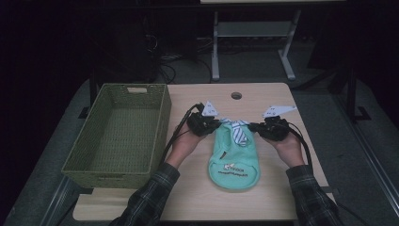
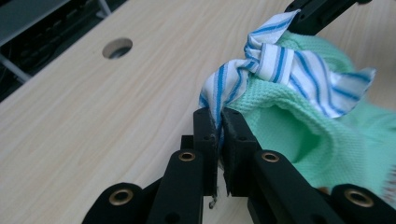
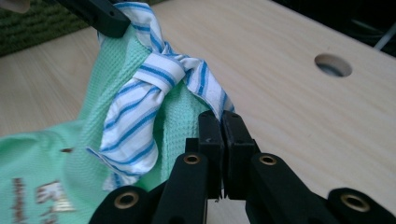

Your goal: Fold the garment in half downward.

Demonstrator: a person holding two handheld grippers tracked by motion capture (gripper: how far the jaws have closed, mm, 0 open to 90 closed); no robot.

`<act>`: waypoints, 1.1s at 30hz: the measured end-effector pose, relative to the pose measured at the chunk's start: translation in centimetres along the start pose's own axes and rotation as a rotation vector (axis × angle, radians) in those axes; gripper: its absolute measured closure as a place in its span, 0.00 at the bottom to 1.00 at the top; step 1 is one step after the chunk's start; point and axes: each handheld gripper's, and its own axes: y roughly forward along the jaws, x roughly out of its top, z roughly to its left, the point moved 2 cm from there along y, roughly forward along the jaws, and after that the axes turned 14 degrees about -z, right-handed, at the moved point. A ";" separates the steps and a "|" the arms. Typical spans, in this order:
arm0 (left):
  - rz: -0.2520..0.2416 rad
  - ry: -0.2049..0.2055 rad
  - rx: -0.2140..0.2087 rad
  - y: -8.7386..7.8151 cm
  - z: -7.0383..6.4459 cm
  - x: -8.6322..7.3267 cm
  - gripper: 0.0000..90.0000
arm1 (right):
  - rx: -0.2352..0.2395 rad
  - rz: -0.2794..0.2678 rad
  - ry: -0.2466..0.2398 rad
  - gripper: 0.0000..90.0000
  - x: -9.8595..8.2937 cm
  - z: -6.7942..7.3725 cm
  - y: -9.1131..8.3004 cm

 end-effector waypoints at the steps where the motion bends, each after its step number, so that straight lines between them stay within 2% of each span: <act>1: 0.005 0.002 -0.001 0.1 -0.1 -0.2 0.94 | 0.000 0.008 -0.007 0.98 -0.3 0.0 0.2; 4: 0.015 0.004 -0.003 0.5 -0.1 -0.7 0.94 | -0.008 0.034 -0.012 0.98 -1.0 0.2 0.6; 6: -0.004 0.009 0.004 0.3 0.0 -0.5 0.94 | -0.013 0.035 -0.014 0.98 -1.0 0.2 0.7; 12: -0.096 0.027 0.037 -1.5 0.2 1.8 0.94 | -0.039 -0.056 -0.037 0.97 1.4 -0.1 -0.6; 14: -0.114 0.030 0.038 -2.1 0.0 2.1 0.93 | -0.036 -0.084 -0.043 0.97 1.9 0.1 -1.1; 16: -0.121 0.041 0.028 -2.6 -0.4 2.1 0.93 | -0.032 -0.087 -0.057 0.97 1.9 0.7 -1.4; 18: -0.118 0.052 0.017 -3.1 -0.7 2.0 0.93 | -0.032 -0.091 -0.094 0.97 1.7 1.2 -1.6; 23: -0.122 0.046 0.009 -3.9 -1.3 1.5 0.92 | -0.018 -0.106 -0.098 0.96 1.5 2.1 -2.0; 26: -0.105 0.060 -0.002 -4.3 -2.0 0.8 0.91 | -0.016 -0.094 -0.116 0.96 1.1 2.9 -2.1; 28: -0.106 0.050 -0.006 -4.5 -2.2 0.5 0.91 | -0.011 -0.090 -0.123 0.96 0.7 3.4 -2.2; 33: -0.101 0.069 -0.016 -4.9 -3.1 0.0 0.90 | -0.006 -0.088 -0.136 0.96 -0.1 4.3 -2.5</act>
